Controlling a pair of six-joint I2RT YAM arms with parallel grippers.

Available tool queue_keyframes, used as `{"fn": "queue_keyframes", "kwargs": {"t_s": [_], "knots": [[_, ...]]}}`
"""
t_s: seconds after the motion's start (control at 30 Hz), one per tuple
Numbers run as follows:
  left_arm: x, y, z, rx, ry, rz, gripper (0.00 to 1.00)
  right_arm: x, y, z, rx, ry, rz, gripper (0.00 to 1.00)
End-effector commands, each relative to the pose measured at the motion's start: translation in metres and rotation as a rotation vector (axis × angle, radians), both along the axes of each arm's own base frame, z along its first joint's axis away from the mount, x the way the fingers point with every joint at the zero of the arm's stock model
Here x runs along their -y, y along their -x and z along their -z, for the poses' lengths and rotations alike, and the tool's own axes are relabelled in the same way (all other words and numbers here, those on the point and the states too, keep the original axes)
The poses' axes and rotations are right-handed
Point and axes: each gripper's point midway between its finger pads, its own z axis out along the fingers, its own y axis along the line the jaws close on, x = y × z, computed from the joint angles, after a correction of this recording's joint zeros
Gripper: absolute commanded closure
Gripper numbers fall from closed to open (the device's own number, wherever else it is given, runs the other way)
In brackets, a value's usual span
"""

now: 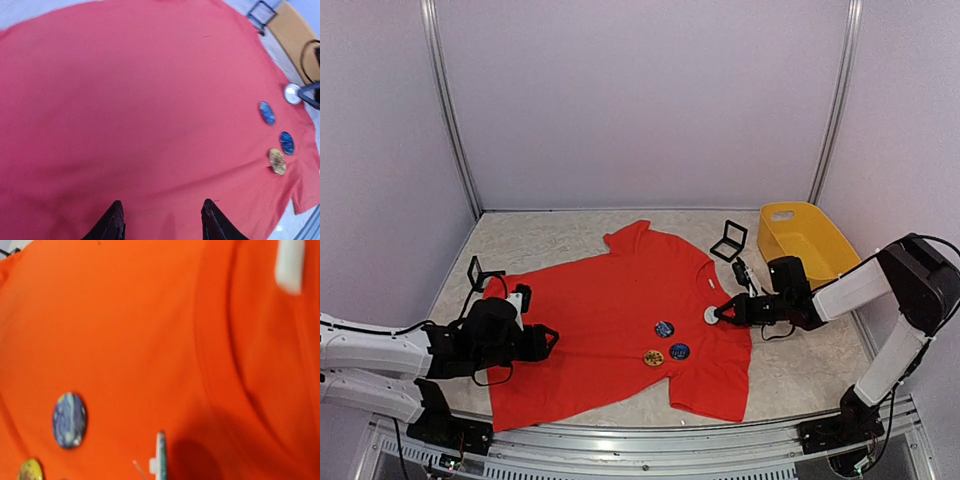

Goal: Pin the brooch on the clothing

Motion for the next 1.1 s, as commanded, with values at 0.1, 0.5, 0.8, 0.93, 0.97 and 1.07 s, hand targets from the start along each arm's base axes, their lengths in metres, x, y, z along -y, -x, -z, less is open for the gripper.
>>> {"fn": "queue_keyframes", "kwargs": {"t_s": [0.1,0.5,0.8,0.93,0.97,1.07], "knots": [[0.117,0.001,-0.069,0.28,-0.101,0.544,0.63,-0.036,-0.004,-0.057,0.221,0.064,-0.158,1.0],[0.195,-0.036,0.044,0.169,-0.511,0.832,0.71,-0.081,0.015,-0.081,0.313,0.047,-0.307,1.0],[0.183,0.004,0.091,0.008,-0.453,0.937,0.86,-0.086,0.023,-0.079,0.316,0.034,-0.345,1.0],[0.199,0.023,0.074,0.035,-0.316,1.018,1.0,-0.09,0.021,-0.085,0.347,0.039,-0.368,1.0],[0.205,0.027,0.065,0.062,-0.266,1.034,1.0,-0.09,0.02,-0.087,0.356,0.038,-0.372,1.0],[0.218,0.028,0.021,0.187,-0.147,1.046,1.0,-0.093,0.019,-0.09,0.368,0.031,-0.382,1.0]]}}
